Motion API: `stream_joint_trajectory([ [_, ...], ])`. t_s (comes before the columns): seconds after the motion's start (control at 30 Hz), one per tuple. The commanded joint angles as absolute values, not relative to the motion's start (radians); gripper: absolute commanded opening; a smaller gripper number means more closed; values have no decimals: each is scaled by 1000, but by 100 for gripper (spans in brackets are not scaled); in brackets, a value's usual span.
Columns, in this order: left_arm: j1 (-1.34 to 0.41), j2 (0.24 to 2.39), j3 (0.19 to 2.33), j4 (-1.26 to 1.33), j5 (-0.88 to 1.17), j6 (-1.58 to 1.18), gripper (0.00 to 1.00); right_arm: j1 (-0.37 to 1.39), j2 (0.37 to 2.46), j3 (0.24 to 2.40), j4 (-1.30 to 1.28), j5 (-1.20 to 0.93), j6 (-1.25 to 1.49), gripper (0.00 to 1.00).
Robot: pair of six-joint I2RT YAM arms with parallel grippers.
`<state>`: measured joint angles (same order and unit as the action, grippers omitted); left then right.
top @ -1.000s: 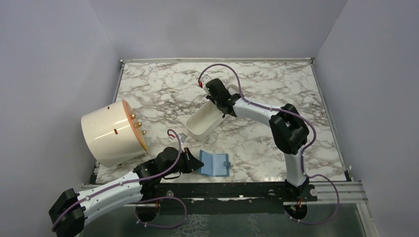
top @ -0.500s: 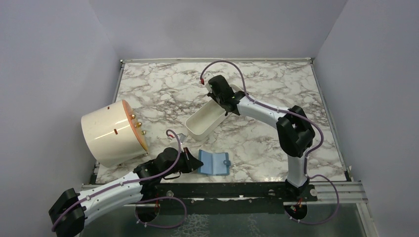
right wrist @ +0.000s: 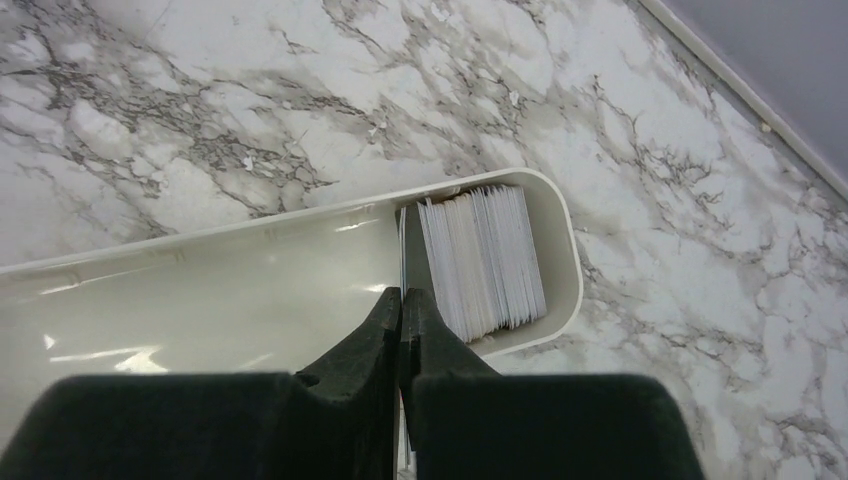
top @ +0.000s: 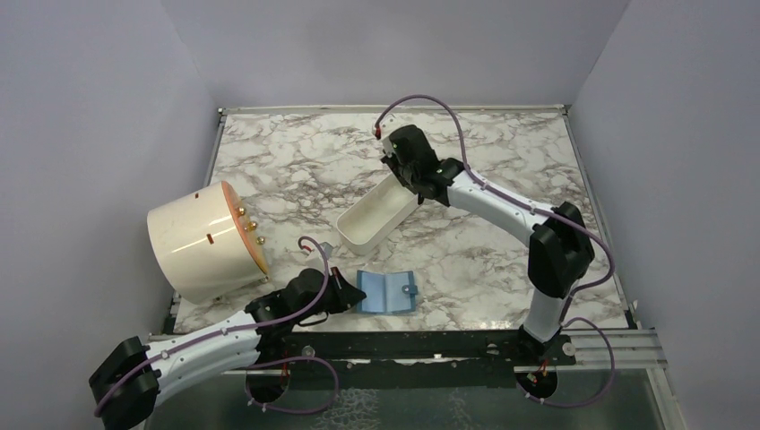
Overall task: Put the credit cards into the card holder
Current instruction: Pick up the credit card from the storage box.
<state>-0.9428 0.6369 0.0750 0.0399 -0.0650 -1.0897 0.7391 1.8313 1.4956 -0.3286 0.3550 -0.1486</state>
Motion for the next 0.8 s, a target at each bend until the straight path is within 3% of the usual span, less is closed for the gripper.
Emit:
stream_joint_trajectory([
  [0.0,-945,667,64,92,-105,-1101,0,736,1728,1503,-407,267,-11,1],
  [0.33,-946,714,67,137,-77,-1097,0,761,1410,1175,-351,-47,335,1],
  [0.57,-945,647,81,46,-87,-1083,21,834,1214,868,-181,-153,630,1],
  [0.77,-944,567,119,-91,-127,-1064,36,927,1198,664,-55,-148,821,1],
])
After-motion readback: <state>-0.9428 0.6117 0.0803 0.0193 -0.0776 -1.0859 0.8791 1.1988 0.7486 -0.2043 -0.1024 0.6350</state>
